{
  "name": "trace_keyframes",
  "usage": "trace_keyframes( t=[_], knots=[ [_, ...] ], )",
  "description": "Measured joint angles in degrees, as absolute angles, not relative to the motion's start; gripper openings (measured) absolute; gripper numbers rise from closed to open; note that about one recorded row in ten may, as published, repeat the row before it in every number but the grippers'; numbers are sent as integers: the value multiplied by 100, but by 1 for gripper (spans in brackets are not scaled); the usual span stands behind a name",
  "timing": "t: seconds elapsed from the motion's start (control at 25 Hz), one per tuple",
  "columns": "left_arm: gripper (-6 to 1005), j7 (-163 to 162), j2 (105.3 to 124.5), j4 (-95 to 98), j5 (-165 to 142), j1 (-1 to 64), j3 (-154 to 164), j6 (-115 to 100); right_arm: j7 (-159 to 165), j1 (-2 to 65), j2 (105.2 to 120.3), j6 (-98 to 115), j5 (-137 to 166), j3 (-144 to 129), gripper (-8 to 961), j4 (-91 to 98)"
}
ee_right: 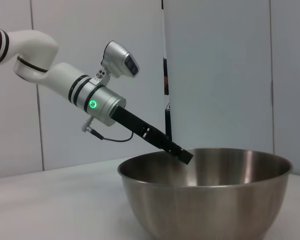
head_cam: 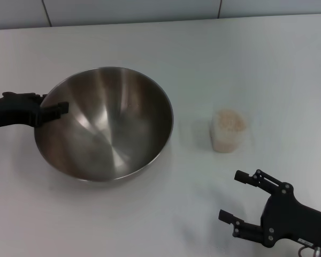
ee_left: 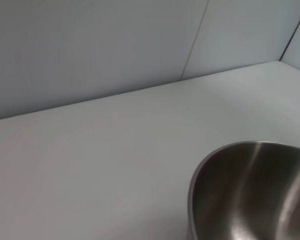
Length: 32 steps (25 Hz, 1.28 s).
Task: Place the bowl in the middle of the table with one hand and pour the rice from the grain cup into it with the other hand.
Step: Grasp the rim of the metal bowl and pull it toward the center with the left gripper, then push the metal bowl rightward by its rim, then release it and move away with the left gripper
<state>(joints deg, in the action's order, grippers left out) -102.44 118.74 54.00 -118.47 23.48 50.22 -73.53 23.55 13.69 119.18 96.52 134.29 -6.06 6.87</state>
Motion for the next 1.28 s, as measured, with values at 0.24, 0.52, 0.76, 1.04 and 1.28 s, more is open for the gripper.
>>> trace_keyframes(
  t=[0.24,0.52,0.76,1.04,1.28],
  knots=[
    [299,-10362,11867,5493,-11884,2366,5233,-7377,2356,1382,11911,9658,13429,-606,835,694],
    [136,-10750,11834,5541,-11961,2534,5335,-7383,2356,1406,11909,9660,13429,-606,835,693],
    [66,-11190,11809,5422,-12297,2853,5249,-7390,2356,1406,11909,9657,13430,-615,834,691],
    [38,-11477,11759,5289,-12309,3339,5131,-7436,2363,1422,11916,9649,13430,-631,834,680],
    [40,-11356,11771,4816,-12351,3714,5117,-7244,2363,1424,11918,9659,13429,-629,834,659]
  ],
)
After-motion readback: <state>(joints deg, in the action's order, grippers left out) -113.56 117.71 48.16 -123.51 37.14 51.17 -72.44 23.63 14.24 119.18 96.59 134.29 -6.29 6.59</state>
